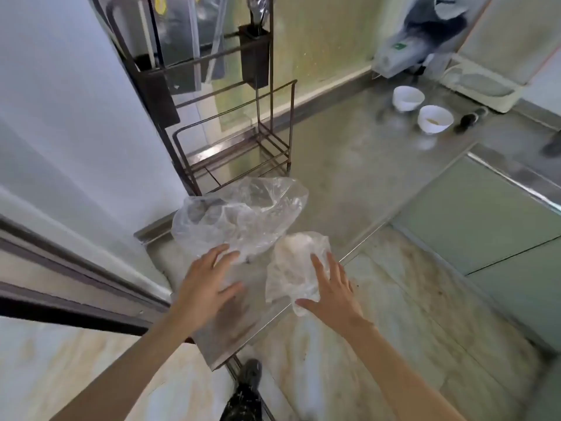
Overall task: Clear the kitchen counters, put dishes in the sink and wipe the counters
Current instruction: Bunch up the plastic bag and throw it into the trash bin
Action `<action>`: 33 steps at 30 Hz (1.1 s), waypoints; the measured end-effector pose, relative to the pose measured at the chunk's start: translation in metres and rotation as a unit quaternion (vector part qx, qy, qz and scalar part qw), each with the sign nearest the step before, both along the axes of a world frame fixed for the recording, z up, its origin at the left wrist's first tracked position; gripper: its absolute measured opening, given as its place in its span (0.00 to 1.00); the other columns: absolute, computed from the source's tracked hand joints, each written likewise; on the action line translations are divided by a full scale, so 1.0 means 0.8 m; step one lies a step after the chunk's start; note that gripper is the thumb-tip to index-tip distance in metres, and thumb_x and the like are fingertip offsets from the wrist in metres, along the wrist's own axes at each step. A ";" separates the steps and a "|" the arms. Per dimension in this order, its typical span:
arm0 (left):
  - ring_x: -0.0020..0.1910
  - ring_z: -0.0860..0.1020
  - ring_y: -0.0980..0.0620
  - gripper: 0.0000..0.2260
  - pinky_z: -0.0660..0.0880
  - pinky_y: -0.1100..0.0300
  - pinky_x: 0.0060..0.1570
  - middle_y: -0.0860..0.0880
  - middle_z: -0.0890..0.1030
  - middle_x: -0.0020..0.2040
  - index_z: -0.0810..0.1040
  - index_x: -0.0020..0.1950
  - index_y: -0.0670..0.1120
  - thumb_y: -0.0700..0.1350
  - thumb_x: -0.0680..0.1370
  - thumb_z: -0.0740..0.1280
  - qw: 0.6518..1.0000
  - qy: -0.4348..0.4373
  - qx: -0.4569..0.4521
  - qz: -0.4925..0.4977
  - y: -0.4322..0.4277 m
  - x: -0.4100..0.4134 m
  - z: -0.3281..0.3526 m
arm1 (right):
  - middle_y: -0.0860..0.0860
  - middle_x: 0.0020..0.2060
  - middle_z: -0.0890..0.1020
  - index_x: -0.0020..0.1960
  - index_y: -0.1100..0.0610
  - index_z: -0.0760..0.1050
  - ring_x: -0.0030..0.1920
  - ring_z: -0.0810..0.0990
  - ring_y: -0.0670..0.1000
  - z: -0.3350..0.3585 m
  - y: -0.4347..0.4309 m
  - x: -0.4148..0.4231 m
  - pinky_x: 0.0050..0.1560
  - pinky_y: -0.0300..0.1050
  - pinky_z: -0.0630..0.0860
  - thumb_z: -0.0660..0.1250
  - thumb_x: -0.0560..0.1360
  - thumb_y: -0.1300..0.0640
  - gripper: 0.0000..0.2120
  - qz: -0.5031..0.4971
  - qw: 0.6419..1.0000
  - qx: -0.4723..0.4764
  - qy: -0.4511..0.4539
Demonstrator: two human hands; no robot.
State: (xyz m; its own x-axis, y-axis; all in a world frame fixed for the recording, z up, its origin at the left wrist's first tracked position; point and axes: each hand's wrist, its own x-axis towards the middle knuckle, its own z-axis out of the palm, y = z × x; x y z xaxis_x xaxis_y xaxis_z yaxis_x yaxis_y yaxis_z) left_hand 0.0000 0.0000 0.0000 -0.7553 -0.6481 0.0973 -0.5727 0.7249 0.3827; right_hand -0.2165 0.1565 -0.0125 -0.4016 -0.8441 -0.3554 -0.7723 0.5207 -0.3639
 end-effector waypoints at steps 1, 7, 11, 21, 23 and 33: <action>0.61 0.73 0.42 0.27 0.71 0.47 0.57 0.42 0.71 0.66 0.71 0.65 0.48 0.51 0.69 0.74 1.000 0.005 -0.020 -0.008 -0.021 -0.010 -0.006 | 0.52 0.75 0.36 0.75 0.44 0.35 0.75 0.42 0.58 -0.012 -0.017 -0.004 0.72 0.59 0.55 0.66 0.69 0.35 0.50 -0.015 1.000 -0.002 0.000; 0.73 0.59 0.39 0.34 0.57 0.38 0.68 0.41 0.60 0.74 0.63 0.73 0.50 0.59 0.71 0.69 0.994 -0.091 0.004 -0.056 -0.063 -0.076 -0.044 | 0.51 0.75 0.35 0.75 0.40 0.39 0.74 0.37 0.62 -0.068 -0.073 0.000 0.72 0.59 0.53 0.67 0.71 0.38 0.45 -0.035 0.996 0.079 -0.015; 0.75 0.52 0.42 0.35 0.48 0.41 0.71 0.42 0.54 0.76 0.57 0.75 0.50 0.58 0.73 0.67 0.991 -0.115 0.061 -0.028 -0.063 -0.083 -0.063 | 0.52 0.72 0.60 0.73 0.50 0.60 0.70 0.58 0.58 -0.072 -0.065 0.003 0.64 0.47 0.66 0.60 0.75 0.65 0.28 -0.120 0.991 -0.031 -0.039; 0.69 0.64 0.52 0.31 0.59 0.71 0.64 0.48 0.66 0.69 0.65 0.71 0.50 0.54 0.71 0.71 0.898 0.005 0.366 -0.243 0.044 -0.191 0.008 | 0.48 0.46 0.78 0.51 0.61 0.81 0.44 0.79 0.51 0.002 0.044 0.000 0.42 0.26 0.67 0.59 0.63 0.75 0.22 -0.321 0.907 -0.266 -0.055; 0.59 0.73 0.56 0.24 0.67 0.74 0.54 0.51 0.73 0.61 0.70 0.66 0.49 0.42 0.71 0.73 0.811 -0.023 0.533 -0.240 0.080 -0.221 0.017 | 0.45 0.47 0.78 0.52 0.57 0.81 0.46 0.78 0.46 0.023 0.084 0.002 0.46 0.23 0.67 0.62 0.65 0.77 0.23 -0.378 0.872 -0.306 -0.061; 0.47 0.76 0.63 0.14 0.73 0.70 0.41 0.53 0.77 0.54 0.73 0.54 0.55 0.42 0.73 0.71 0.769 -0.094 0.577 -0.258 0.337 -0.285 -0.021 | 0.38 0.72 0.58 0.70 0.30 0.53 0.70 0.62 0.44 0.006 0.300 0.029 0.69 0.52 0.65 0.75 0.63 0.43 0.44 -0.686 0.492 -0.421 -0.333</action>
